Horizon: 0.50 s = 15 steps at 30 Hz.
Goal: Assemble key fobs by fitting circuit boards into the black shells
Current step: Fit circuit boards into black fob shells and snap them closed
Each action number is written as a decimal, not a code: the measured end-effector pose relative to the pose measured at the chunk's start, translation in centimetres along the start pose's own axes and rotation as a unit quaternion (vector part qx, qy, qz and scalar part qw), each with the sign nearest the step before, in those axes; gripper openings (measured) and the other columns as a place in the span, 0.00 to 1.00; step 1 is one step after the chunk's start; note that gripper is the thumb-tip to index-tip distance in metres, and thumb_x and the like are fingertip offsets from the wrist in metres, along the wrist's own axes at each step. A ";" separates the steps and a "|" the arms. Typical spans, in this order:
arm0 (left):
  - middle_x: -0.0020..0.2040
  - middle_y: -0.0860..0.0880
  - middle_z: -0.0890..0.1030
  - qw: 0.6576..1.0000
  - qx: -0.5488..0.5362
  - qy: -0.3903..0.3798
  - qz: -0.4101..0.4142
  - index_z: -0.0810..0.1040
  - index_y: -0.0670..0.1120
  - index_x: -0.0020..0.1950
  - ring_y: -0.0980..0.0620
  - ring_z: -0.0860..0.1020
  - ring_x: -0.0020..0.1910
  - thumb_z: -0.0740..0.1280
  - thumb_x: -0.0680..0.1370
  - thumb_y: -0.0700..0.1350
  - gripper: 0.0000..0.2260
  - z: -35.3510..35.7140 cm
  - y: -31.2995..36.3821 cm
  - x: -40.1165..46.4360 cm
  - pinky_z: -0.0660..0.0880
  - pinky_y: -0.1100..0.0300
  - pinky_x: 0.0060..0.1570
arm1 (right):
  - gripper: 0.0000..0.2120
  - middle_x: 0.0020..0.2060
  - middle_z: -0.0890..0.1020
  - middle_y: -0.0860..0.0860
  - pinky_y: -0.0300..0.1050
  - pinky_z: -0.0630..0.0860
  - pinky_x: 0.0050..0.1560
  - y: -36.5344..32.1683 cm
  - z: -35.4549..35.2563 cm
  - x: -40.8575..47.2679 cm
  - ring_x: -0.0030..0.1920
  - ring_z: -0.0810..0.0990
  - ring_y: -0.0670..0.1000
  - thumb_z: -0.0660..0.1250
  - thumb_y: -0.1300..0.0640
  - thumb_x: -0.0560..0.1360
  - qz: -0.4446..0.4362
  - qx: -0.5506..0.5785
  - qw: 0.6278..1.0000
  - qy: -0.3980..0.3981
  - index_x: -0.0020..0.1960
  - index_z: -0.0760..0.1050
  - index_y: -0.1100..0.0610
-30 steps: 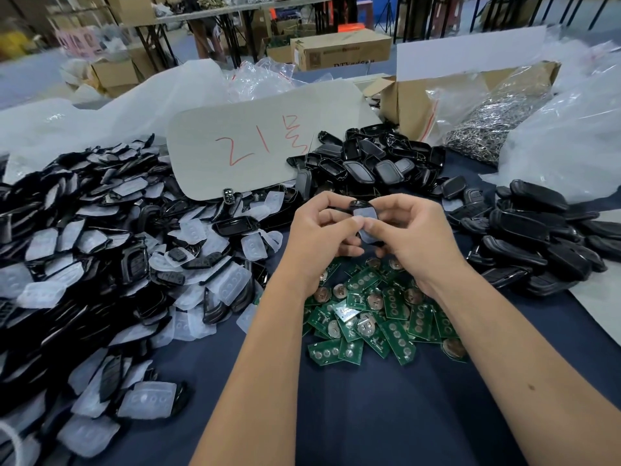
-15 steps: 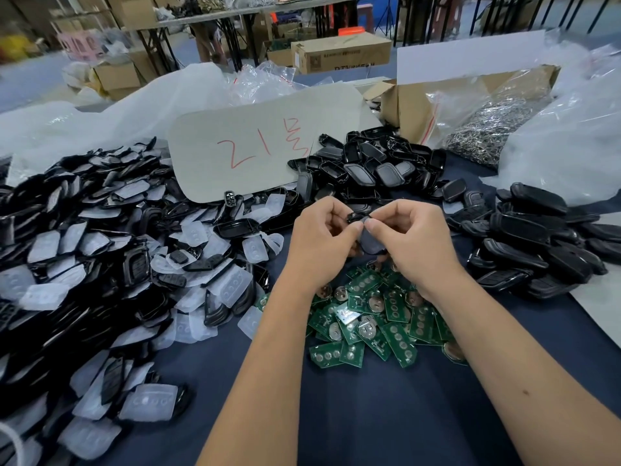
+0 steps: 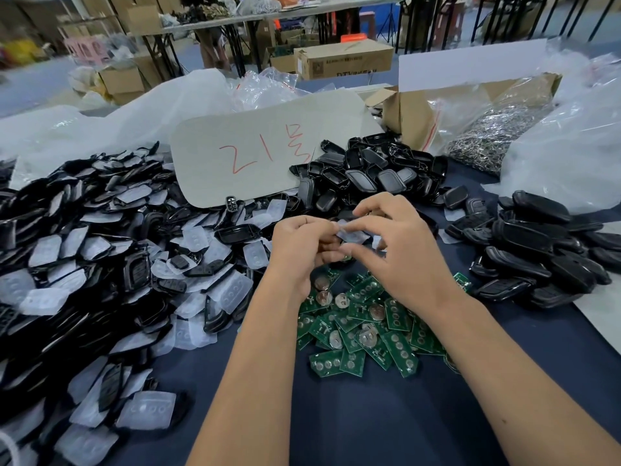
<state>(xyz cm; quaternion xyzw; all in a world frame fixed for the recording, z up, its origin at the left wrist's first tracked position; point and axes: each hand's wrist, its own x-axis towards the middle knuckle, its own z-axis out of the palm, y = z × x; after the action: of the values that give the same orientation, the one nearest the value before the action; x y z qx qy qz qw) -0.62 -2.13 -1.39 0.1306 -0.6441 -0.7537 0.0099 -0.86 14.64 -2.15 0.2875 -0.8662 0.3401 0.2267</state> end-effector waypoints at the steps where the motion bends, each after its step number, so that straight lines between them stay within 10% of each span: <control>1: 0.34 0.44 0.79 1.000 -0.005 -0.004 -0.004 0.81 0.38 0.43 0.51 0.79 0.30 0.70 0.78 0.34 0.04 -0.1 0.1 0.0 0.77 0.64 0.29 | 0.10 0.52 0.78 0.51 0.44 0.74 0.54 -0.1 0.0 0.1 0.55 0.74 0.52 0.76 0.55 0.77 -0.019 -0.013 1.000 0.011 0.54 0.86 0.60; 8: 0.41 0.43 0.83 0.992 -0.102 -0.073 -0.020 0.80 0.39 0.51 0.50 0.82 0.37 0.71 0.81 0.44 0.07 0.9 0.2 -0.5 0.82 0.60 0.40 | 0.08 0.42 0.79 0.49 0.39 0.72 0.45 -0.6 0.1 0.3 0.44 0.77 0.47 0.69 0.61 0.82 0.113 0.122 0.978 0.123 0.44 0.82 0.58; 15: 0.41 0.44 0.84 0.989 -0.109 -0.076 0.071 0.85 0.45 0.46 0.49 0.84 0.39 0.73 0.78 0.34 0.06 1.9 0.0 -1.0 0.82 0.60 0.38 | 0.11 0.41 0.86 0.54 0.41 0.78 0.38 -1.0 -0.1 0.8 0.38 0.80 0.47 0.65 0.57 0.84 0.343 0.502 0.786 0.106 0.50 0.85 0.60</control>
<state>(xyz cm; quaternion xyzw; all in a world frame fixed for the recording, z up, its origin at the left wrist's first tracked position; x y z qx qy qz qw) -0.04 -0.06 -0.96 0.0249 -0.5642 -0.8248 0.0282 -0.75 13.87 -1.15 0.0067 -0.5851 0.8109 0.0085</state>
